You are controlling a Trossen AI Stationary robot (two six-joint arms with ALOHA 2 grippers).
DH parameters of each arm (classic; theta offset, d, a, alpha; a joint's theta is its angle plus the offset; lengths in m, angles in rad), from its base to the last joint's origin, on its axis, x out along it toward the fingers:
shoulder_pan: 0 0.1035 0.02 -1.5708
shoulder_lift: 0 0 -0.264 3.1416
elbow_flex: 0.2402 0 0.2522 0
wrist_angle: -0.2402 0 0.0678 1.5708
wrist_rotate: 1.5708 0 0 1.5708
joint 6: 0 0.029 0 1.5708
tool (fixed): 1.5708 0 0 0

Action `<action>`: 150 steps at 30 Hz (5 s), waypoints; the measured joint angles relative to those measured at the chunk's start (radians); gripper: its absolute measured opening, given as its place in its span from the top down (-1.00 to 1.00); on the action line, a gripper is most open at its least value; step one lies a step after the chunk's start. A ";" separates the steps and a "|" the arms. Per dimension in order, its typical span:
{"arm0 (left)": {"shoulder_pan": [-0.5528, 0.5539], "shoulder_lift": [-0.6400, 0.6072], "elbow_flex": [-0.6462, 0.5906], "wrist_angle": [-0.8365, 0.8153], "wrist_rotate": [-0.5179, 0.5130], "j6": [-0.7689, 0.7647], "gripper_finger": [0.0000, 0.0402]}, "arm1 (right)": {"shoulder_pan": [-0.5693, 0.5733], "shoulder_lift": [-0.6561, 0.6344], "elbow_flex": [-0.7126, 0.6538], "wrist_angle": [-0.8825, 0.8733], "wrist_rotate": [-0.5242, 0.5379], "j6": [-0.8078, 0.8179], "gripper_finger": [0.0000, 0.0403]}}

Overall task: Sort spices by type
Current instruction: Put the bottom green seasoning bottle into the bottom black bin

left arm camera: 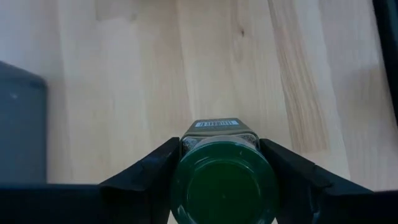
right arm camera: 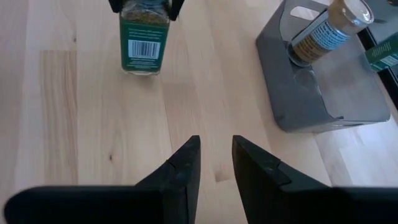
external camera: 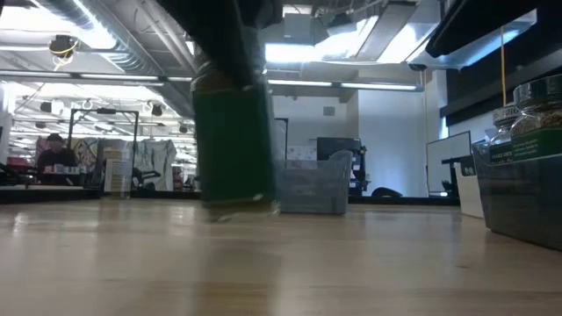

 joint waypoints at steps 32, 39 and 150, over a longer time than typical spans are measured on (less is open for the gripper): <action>0.000 0.019 0.021 0.004 0.015 0.009 -0.51 | 0.000 0.002 -0.001 0.002 0.000 0.000 0.55; -0.031 -0.054 0.064 -0.120 0.014 -0.030 -0.53 | 0.000 0.002 -0.001 0.024 0.007 -0.003 0.55; -0.268 -0.298 -0.738 0.524 -0.453 -0.412 -0.51 | 0.196 -0.037 -0.001 -0.096 -0.019 0.262 -0.06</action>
